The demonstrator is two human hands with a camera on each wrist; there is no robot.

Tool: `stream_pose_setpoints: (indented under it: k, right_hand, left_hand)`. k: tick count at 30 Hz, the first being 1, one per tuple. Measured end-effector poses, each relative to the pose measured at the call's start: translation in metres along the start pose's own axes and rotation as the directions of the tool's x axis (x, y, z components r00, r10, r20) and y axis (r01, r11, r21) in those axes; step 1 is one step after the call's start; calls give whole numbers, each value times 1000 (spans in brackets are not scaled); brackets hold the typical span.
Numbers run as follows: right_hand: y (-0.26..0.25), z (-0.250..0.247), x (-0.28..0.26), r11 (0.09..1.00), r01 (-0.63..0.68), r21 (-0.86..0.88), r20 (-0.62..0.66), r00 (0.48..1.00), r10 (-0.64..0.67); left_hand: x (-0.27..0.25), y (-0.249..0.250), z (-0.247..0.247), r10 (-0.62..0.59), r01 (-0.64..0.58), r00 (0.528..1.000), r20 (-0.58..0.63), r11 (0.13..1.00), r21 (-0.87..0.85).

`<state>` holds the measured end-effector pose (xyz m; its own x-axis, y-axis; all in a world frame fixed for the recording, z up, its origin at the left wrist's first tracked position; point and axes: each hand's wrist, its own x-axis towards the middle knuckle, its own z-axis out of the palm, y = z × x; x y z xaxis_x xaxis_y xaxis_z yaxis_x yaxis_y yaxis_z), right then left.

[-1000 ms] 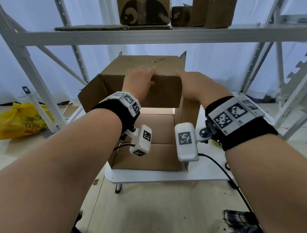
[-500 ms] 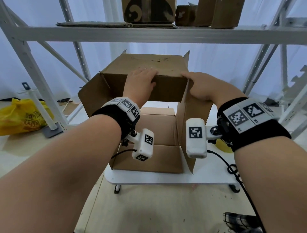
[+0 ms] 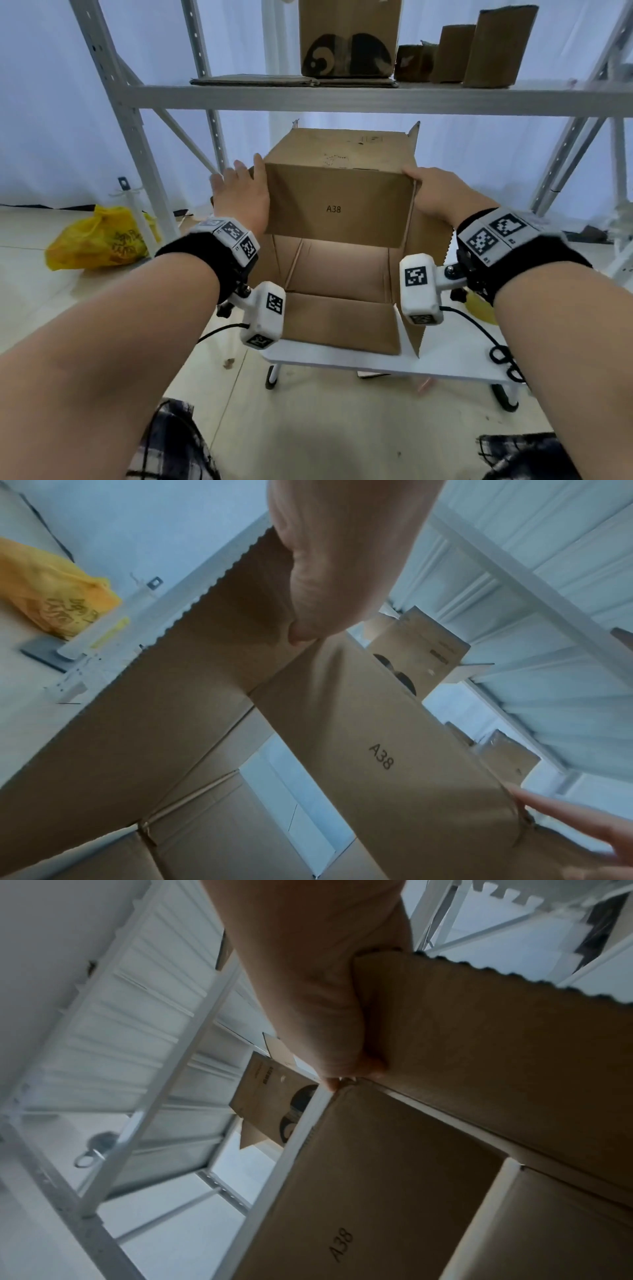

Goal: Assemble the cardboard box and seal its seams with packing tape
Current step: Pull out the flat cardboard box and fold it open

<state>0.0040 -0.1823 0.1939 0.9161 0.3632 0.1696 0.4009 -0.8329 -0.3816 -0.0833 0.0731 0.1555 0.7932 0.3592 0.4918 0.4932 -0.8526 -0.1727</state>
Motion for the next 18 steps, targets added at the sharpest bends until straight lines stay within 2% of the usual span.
stream_pose_setpoints:
  k: [3,5,6,7,8,10,11,13,15,17,18]
  right_hand:
    - [-7,9,1,1000,-13,-26,-47,999,11]
    - [-11,13,0,999,-22,-28,-67,998,20]
    - [-13,13,-1,999,-24,-23,-73,997,23]
    - [-14,13,-3,999,-27,-18,-80,996,26]
    - [-14,13,-4,999,-32,-12,-91,995,31]
    - [-13,11,-9,999,-53,11,-117,992,53]
    - [-14,11,-11,998,-57,21,-131,990,59]
    - [-17,12,-17,998,-47,45,-148,988,53]
    - [-18,11,-20,998,-15,64,-160,987,25]
    - [-19,7,-23,995,15,96,-183,983,3]
    - [-19,6,-25,994,17,112,-183,983,3]
  left_hand:
    - [-4,-15,-8,-40,41,999,22,997,-71]
    - [-6,-30,-11,-108,123,991,75,964,-236]
    - [-9,-39,-10,-162,188,982,101,912,-364]
    - [-15,-45,-7,-227,260,966,127,822,-507]
    - [-23,-47,-4,-291,316,945,149,696,-645]
    - [-39,-41,6,-363,344,915,176,475,-810]
    - [-45,-36,9,-367,353,908,201,414,-839]
    - [-50,-28,15,-384,400,887,256,365,-841]
    - [-46,-26,14,-450,437,849,279,298,-849]
    - [-37,-26,5,-504,401,832,233,255,-880]
    - [-33,-27,-2,-518,369,834,190,268,-890]
